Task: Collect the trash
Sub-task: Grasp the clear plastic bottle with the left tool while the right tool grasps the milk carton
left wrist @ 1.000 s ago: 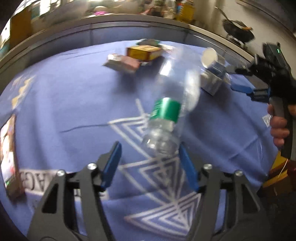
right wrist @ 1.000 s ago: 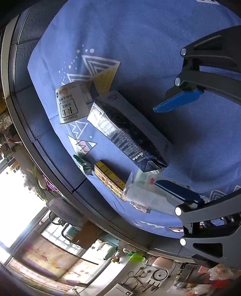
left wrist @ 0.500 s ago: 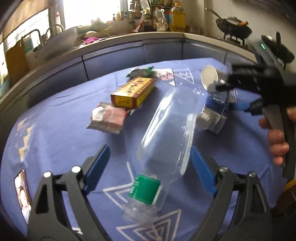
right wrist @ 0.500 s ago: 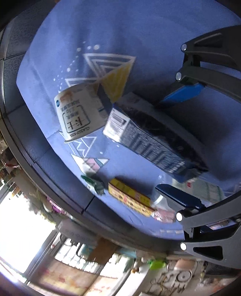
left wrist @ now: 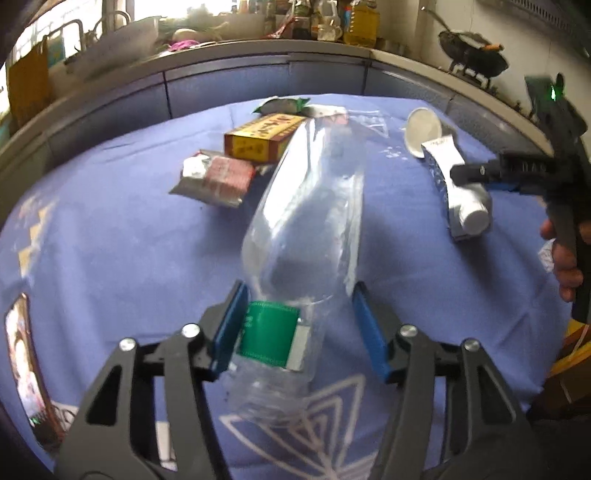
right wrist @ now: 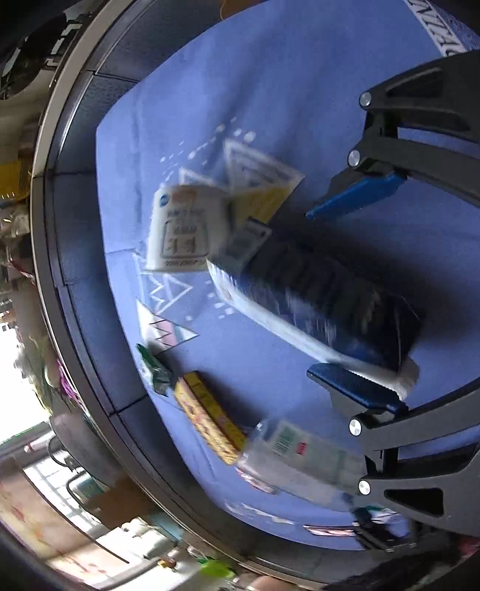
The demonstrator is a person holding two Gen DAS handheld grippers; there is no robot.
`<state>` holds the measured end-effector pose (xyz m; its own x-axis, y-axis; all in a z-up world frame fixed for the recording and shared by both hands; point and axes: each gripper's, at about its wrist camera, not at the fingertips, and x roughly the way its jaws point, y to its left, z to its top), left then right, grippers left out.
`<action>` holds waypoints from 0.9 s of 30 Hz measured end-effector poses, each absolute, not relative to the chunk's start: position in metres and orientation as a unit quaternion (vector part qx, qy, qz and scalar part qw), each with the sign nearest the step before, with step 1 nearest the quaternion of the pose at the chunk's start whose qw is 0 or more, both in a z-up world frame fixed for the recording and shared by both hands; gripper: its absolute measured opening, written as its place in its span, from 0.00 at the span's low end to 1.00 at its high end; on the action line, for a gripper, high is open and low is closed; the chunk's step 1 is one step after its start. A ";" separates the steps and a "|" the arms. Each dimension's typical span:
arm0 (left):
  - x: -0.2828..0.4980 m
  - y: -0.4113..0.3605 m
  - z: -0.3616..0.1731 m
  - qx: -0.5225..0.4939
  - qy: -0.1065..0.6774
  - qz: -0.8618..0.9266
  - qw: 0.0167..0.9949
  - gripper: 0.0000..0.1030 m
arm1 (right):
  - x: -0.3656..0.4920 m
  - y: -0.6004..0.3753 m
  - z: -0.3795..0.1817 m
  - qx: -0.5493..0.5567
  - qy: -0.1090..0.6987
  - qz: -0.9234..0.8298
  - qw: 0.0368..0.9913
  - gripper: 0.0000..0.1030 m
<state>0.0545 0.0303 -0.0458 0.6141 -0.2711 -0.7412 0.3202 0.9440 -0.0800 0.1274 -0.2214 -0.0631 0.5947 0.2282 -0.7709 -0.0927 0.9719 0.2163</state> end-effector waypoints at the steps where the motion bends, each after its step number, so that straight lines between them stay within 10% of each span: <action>1: 0.052 0.030 -0.045 0.031 0.405 -0.168 0.898 0.53 | 0.122 -0.229 -0.062 0.084 0.441 0.091 0.889 0.74; 27: 0.073 0.001 -0.044 0.046 0.421 -0.123 0.897 0.64 | 0.095 -0.223 -0.088 0.154 0.433 0.124 0.879 0.75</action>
